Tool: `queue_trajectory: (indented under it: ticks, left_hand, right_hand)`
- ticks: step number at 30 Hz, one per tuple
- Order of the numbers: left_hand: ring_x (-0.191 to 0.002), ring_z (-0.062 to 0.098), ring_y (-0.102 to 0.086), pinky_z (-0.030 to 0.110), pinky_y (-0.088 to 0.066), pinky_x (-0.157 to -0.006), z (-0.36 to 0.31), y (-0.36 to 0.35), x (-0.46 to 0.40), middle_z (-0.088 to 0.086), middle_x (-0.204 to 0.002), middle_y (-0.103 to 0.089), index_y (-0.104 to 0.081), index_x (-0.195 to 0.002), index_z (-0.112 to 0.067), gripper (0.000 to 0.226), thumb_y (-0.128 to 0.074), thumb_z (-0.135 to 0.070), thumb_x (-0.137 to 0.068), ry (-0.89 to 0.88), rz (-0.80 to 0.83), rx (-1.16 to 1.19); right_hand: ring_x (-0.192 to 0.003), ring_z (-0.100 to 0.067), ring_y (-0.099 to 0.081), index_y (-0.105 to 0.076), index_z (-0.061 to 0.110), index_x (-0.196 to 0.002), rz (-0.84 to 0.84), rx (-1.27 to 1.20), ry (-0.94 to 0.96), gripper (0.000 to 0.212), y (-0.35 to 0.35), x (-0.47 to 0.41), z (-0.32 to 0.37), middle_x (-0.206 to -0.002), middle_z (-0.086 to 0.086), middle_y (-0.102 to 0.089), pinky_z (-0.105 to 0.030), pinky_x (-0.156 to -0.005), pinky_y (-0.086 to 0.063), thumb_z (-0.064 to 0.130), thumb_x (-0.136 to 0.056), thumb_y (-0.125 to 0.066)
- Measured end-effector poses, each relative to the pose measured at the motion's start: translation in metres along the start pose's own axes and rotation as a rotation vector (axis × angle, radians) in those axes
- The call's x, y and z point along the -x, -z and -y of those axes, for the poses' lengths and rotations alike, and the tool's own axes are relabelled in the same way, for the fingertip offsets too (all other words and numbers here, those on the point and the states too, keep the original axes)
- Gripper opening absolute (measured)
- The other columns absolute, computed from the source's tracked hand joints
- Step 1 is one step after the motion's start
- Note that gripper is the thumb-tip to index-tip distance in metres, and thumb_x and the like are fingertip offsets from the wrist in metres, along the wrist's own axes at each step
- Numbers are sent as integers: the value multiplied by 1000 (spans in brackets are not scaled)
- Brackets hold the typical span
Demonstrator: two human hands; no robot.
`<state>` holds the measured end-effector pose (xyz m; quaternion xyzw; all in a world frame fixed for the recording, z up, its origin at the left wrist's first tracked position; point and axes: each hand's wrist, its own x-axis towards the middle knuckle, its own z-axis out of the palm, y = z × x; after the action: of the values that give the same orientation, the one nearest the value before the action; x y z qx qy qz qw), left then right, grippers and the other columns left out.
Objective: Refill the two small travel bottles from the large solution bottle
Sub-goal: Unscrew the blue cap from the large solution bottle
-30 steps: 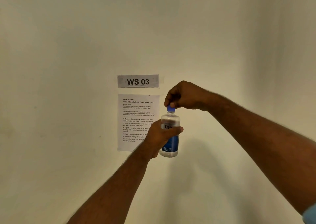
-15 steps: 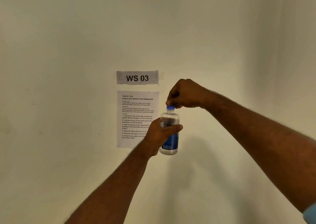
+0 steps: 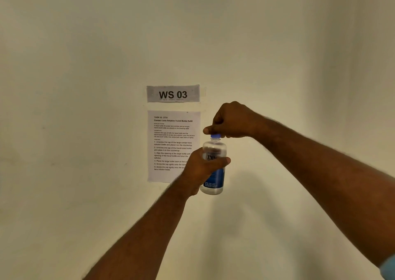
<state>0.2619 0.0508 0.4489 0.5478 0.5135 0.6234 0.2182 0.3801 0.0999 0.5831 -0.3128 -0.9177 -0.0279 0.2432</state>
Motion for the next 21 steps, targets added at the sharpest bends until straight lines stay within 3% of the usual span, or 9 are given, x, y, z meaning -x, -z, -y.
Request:
queue_trajectory:
  ticks: [5,9,12,14,16,19,21]
  left_hand:
    - [-87,18,-67,39,-56,-88,6,1,2,-8,-89,-65,-53,-89,-35,33,-80,-18,-82,1,14,16]
    - [-95,26,-70,42,-57,-90,15,4,4,-4,-93,-68,-56,-93,-35,33,-82,-18,-80,21,11,32]
    - [-100,32,-71,53,-57,-95,23,11,7,7,-107,-71,-60,-100,-39,46,-88,-29,-65,20,-11,73]
    - [-100,33,-72,54,-57,-94,29,18,9,11,-114,-70,-59,-103,-40,52,-86,-32,-59,10,-22,101]
    - [-101,33,-71,53,-57,-94,40,26,12,11,-115,-69,-58,-105,-41,52,-84,-31,-60,3,-40,123]
    - [-106,31,-70,49,-57,-94,61,41,21,7,-118,-69,-59,-108,-45,58,-87,-36,-58,14,-51,142]
    - [-109,26,-69,44,-58,-94,78,51,29,1,-123,-68,-58,-116,-43,63,-89,-33,-61,34,-54,136]
  right_hand:
    - [-78,-7,-71,-76,20,-106,114,11,148,18,1,1,-1,-84,13,-71,-28,-81,-57,28,-91,-71]
    - [-77,2,-68,-76,22,-104,160,-103,194,16,-4,0,-11,-92,17,-72,-13,-75,-50,19,-88,-74]
    - [-85,-12,-73,-74,15,-100,88,-367,154,16,-13,4,-21,-95,6,-76,-19,-77,-57,8,-85,-73]
    - [-92,-24,-73,-69,5,-101,26,-620,127,15,-23,10,-27,-97,-6,-76,-31,-82,-61,1,-86,-71]
    - [-96,-29,-73,-63,-3,-102,-31,-881,96,14,-39,17,-32,-100,-18,-75,-35,-83,-61,-3,-88,-68]
    - [-95,-33,-73,-61,-2,-101,-111,-1202,23,14,-76,30,-35,-103,-27,-72,-34,-83,-60,-5,-89,-67]
    - [-98,-33,-72,-62,2,-104,-138,-1349,-46,18,-108,41,-33,-106,-23,-73,-34,-84,-59,-3,-87,-68]
